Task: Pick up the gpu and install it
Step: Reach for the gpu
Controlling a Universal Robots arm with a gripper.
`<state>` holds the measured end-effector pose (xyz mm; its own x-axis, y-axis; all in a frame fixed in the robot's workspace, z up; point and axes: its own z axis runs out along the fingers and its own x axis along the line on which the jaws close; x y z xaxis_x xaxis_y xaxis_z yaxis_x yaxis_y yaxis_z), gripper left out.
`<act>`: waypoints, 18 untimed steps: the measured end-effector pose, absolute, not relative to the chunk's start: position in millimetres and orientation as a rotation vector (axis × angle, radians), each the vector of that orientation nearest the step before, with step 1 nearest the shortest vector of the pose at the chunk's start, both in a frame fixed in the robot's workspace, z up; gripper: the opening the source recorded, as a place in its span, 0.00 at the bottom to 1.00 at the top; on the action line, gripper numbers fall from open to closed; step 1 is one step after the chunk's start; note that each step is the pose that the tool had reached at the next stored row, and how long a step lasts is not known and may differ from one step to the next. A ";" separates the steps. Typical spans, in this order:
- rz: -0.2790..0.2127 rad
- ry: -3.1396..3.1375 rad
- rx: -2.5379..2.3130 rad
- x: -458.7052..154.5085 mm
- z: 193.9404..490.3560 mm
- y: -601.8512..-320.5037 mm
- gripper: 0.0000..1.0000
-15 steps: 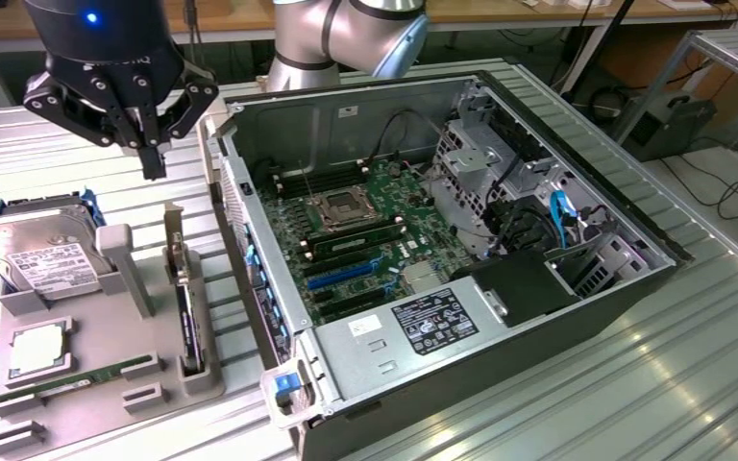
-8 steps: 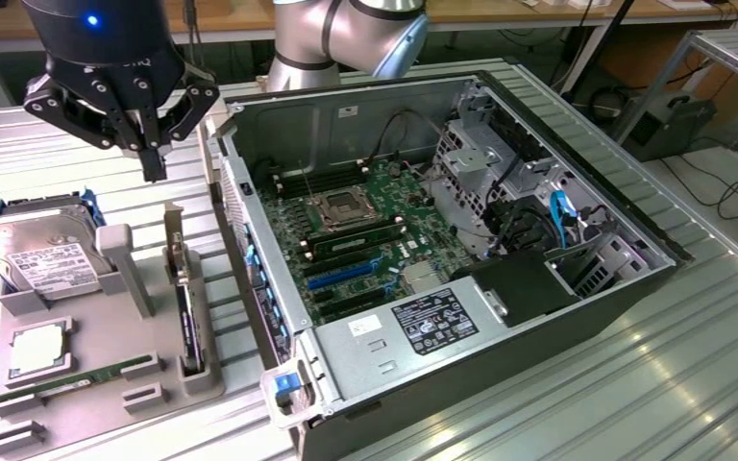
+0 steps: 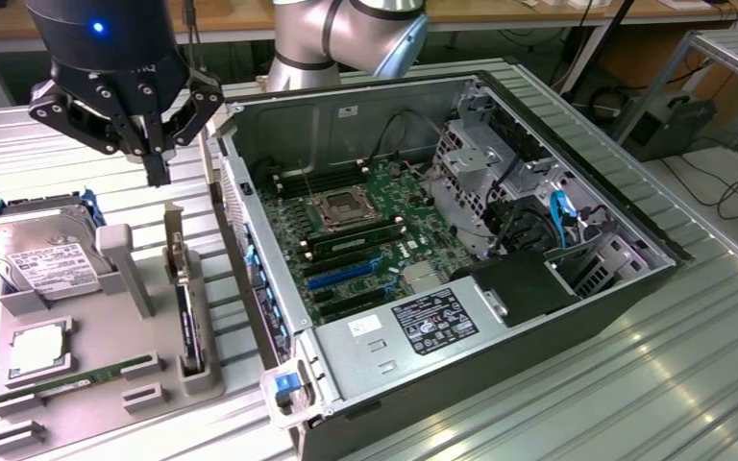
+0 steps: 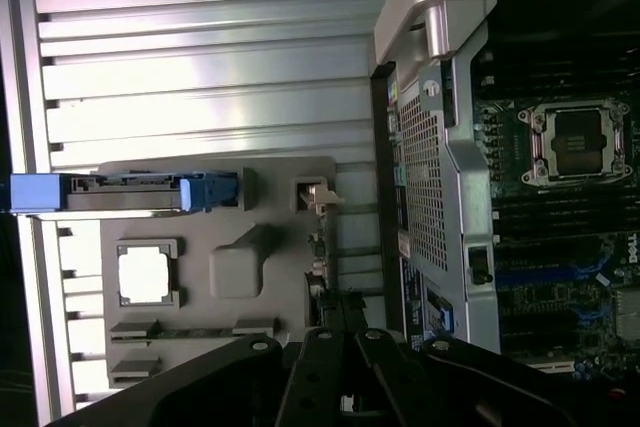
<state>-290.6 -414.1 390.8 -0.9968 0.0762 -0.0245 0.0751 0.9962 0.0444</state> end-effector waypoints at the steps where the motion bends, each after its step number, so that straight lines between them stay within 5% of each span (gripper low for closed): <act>1: 0.068 3.112 0.118 -290.3 390.7 -415.7 0.11; 18: 0.068 3.113 0.118 -286.7 389.1 -431.4 0.11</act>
<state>-286.7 -431.4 389.1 -0.9968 0.0762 -0.0244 0.0751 0.9962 0.0444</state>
